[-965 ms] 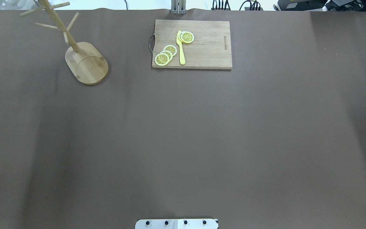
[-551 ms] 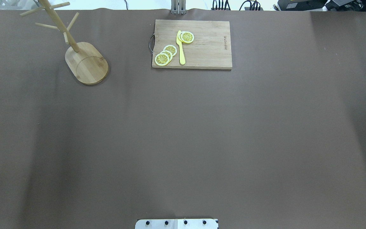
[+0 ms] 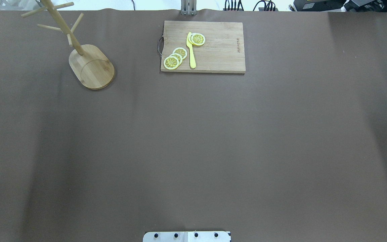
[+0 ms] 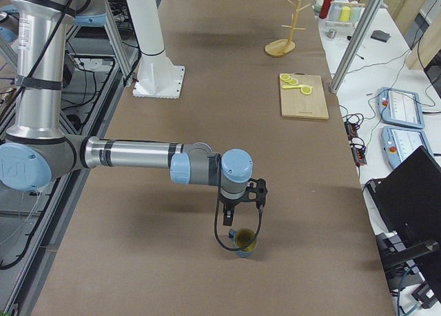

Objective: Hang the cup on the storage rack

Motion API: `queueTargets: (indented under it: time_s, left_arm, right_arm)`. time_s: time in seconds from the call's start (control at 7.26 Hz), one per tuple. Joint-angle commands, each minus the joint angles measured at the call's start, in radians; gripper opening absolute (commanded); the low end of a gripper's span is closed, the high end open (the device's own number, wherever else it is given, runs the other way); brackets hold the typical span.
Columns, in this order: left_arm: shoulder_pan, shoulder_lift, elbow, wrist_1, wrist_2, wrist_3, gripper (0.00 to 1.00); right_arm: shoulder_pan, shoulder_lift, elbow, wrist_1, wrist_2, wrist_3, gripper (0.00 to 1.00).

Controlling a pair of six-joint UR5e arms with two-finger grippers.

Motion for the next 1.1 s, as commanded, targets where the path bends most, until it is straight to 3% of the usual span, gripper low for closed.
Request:
queueTargets:
  time_s: [0.0,0.28,0.55,0.96]
  left_arm:
    - [-0.001,-0.001,0.001,-0.002,0.001,0.0,0.98]
    - [0.001,-0.001,0.003,0.0,0.003,0.001,0.98]
    - [-0.001,-0.003,0.001,0.0,0.001,0.0,0.98]
    - [0.001,-0.007,0.001,0.001,0.003,0.0,0.98]
  right_arm:
    - [0.0,0.021,-0.079,0.044,-0.057,-0.008,0.98]
    - [0.0,0.098,-0.294,0.23,-0.051,-0.021,0.98]
    - [0.0,0.159,-0.384,0.238,-0.059,-0.026,0.98]
    - [0.002,0.175,-0.406,0.242,-0.076,-0.029,0.88]
